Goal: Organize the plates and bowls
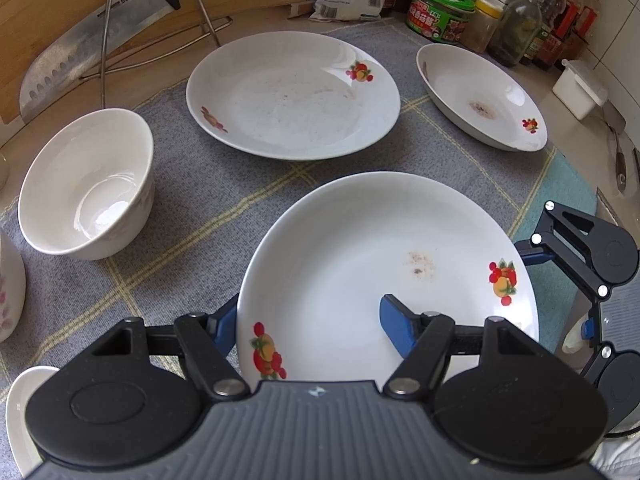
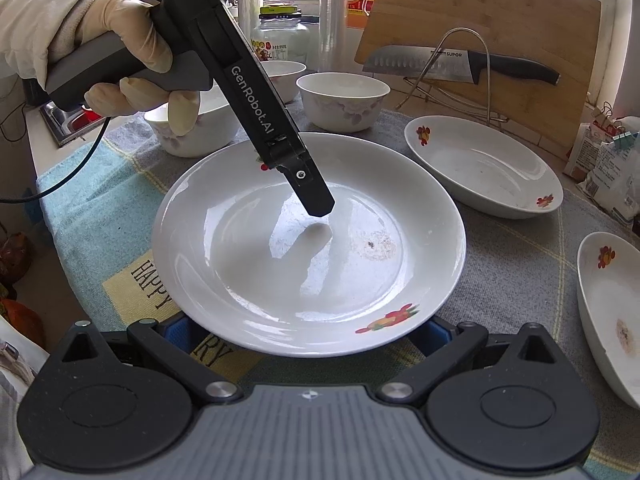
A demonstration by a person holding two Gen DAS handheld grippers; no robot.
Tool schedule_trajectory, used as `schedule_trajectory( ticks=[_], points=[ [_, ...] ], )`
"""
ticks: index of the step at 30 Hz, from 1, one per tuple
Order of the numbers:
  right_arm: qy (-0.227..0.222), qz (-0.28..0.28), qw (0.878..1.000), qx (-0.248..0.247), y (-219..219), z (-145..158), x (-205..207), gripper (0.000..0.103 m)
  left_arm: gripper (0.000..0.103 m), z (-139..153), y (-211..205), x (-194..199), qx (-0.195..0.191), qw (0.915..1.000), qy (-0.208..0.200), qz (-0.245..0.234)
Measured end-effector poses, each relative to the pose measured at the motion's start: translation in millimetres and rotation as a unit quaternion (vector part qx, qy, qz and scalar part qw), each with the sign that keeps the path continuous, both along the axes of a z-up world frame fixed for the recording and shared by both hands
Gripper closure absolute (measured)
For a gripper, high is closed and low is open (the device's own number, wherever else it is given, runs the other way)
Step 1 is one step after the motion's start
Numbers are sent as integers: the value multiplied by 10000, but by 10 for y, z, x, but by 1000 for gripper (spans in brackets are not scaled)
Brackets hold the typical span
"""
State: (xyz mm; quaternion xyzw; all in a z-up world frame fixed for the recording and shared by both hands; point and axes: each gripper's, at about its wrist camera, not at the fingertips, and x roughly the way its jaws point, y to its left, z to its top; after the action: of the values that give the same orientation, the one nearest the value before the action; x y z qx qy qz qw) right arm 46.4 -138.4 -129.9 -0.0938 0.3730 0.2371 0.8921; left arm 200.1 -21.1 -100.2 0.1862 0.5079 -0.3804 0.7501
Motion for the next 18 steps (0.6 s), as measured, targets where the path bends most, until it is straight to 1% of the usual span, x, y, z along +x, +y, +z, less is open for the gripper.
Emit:
schedule_trajectory(
  ticks=[11, 18],
  points=[
    [-40, 57, 10000, -10, -286, 139, 59, 0, 33, 129, -245, 46, -48, 9999, -114, 41],
    [-95, 54, 9999, -53, -554, 235, 70, 0, 33, 224, -537, 57, -63, 9998, -196, -18]
  ],
)
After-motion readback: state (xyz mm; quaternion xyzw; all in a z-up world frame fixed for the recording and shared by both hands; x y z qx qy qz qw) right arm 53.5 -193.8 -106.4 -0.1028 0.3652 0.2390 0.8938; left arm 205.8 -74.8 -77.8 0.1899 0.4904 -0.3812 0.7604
